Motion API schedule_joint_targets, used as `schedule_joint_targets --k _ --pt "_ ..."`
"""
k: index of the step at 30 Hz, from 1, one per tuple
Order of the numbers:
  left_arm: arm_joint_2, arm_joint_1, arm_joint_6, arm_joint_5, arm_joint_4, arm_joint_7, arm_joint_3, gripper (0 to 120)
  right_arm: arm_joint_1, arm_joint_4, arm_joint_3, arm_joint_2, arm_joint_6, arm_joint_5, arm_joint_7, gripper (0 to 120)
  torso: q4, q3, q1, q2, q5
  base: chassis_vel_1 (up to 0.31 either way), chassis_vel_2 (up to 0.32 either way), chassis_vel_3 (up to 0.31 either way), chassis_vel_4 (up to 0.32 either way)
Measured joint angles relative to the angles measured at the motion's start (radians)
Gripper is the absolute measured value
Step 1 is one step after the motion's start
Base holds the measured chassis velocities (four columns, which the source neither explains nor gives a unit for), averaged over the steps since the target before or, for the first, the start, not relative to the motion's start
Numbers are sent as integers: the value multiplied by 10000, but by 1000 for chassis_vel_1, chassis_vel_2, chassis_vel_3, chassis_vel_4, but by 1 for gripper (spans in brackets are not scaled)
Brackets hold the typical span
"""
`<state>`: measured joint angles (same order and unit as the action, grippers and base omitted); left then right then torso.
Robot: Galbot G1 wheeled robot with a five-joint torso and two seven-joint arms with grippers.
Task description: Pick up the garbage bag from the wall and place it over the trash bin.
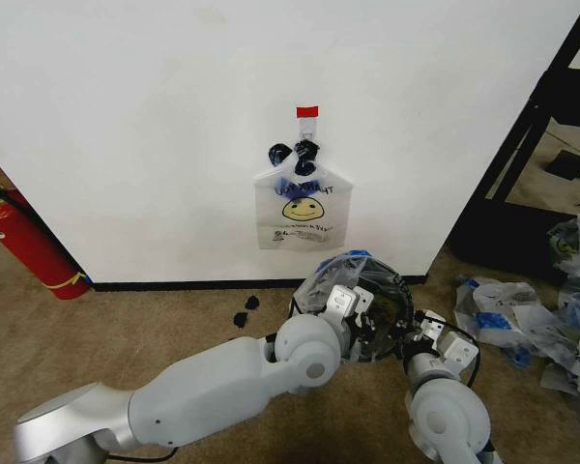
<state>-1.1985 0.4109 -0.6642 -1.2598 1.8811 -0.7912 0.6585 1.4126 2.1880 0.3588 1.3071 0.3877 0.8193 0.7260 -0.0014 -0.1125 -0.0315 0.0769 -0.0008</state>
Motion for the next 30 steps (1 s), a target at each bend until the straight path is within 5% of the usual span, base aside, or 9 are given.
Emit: schedule_joint_targets --k 19,30 --pt "-838 -174 349 442 -2134 293 210 0 237 296 -322 -91 -12 -112 -232 0 -1 0 0 0 0 0 0 0 0" --pt "-947 23 473 1076 -2926 707 213 0 319 581 -240 -18 327 1586 281 0 -1 0 0 0 0 0 0 0 0"
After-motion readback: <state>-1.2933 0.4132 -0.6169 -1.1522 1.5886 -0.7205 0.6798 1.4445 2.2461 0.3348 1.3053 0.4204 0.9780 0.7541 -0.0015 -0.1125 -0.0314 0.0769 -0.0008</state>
